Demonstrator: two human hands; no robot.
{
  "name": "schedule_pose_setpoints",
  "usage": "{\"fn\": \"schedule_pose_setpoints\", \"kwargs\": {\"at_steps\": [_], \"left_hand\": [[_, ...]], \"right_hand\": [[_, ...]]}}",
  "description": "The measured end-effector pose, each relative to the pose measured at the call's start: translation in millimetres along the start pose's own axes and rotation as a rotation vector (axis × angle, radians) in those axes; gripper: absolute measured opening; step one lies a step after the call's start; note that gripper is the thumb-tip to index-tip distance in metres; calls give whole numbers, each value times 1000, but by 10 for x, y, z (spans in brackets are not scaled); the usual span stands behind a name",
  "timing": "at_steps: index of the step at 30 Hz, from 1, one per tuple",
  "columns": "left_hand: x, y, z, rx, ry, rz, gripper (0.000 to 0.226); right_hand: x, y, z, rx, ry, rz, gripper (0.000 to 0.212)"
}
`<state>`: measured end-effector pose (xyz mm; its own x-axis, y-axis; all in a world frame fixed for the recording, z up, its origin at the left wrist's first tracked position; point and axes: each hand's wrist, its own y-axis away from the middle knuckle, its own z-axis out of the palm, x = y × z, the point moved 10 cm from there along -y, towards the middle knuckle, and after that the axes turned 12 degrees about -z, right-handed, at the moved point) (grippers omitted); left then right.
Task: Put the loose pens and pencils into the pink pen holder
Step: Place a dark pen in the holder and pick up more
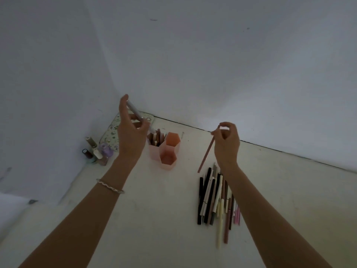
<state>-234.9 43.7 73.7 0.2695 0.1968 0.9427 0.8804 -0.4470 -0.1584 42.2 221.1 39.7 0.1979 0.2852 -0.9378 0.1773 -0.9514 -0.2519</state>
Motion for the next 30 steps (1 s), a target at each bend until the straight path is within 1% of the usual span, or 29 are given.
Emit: {"fn": "schedule_pose_setpoints", "kwargs": {"at_steps": [3, 4, 5, 6, 7, 8, 9, 12, 14, 16, 19, 21, 22, 23, 24, 25, 27, 29, 30], "left_hand": [[-114, 24, 129, -38, -139, 41, 65], [-133, 76, 192, -65, -196, 71, 59], [-132, 135, 241, -72, -267, 133, 49], [-105, 200, 269, -52, -348, 222, 36], [-98, 254, 274, -17, -419, 286, 29], [-124, 273, 246, 23, -450, 294, 30], [-158, 267, 190, 59, -439, 267, 33], [-205, 213, -56, 154, -306, 168, 36], [-228, 174, -153, 155, -239, 117, 38], [-222, 151, -230, 142, -166, 99, 37], [-232, 142, -326, 137, -100, 58, 35], [-237, 165, -308, 98, -89, 35, 35], [-231, 198, -278, 72, -88, 23, 35], [-216, 245, -234, 44, -87, 9, 35], [-190, 310, -176, 12, -89, -2, 35], [-147, 396, -97, -26, -93, 2, 33], [-51, 627, 124, -120, -119, 41, 27], [-30, 920, 472, -265, -187, 67, 19], [-54, 1070, 672, -351, -236, 70, 18]], "right_hand": [[-228, -11, -33, 93, -122, -25, 17], [-298, -10, -19, 105, -152, -30, 17], [-376, -10, 1, 114, -170, -44, 16], [-466, -9, 25, 120, -188, -65, 17], [-561, -10, 50, 126, -209, -92, 18], [-654, -11, 82, 131, -230, -123, 19], [-747, -9, 118, 138, -251, -158, 19], [-949, 10, 284, 147, -309, -245, 20], [-988, 44, 453, 121, -318, -271, 21], [-959, 111, 647, 58, -287, -290, 18], [-843, 242, 929, -84, -147, -340, 15], [-738, 348, 1130, -236, -13, -372, 13], [-702, 411, 1225, -322, 91, -409, 11], [-684, 473, 1283, -378, 194, -472, 10], [-671, 518, 1293, -396, 264, -532, 12], [-659, 525, 1232, -367, 279, -556, 16], [-629, 447, 983, -241, 248, -506, 23], [-562, 330, 707, -138, 242, -443, 27], [-523, 280, 598, -115, 248, -417, 28]]}}
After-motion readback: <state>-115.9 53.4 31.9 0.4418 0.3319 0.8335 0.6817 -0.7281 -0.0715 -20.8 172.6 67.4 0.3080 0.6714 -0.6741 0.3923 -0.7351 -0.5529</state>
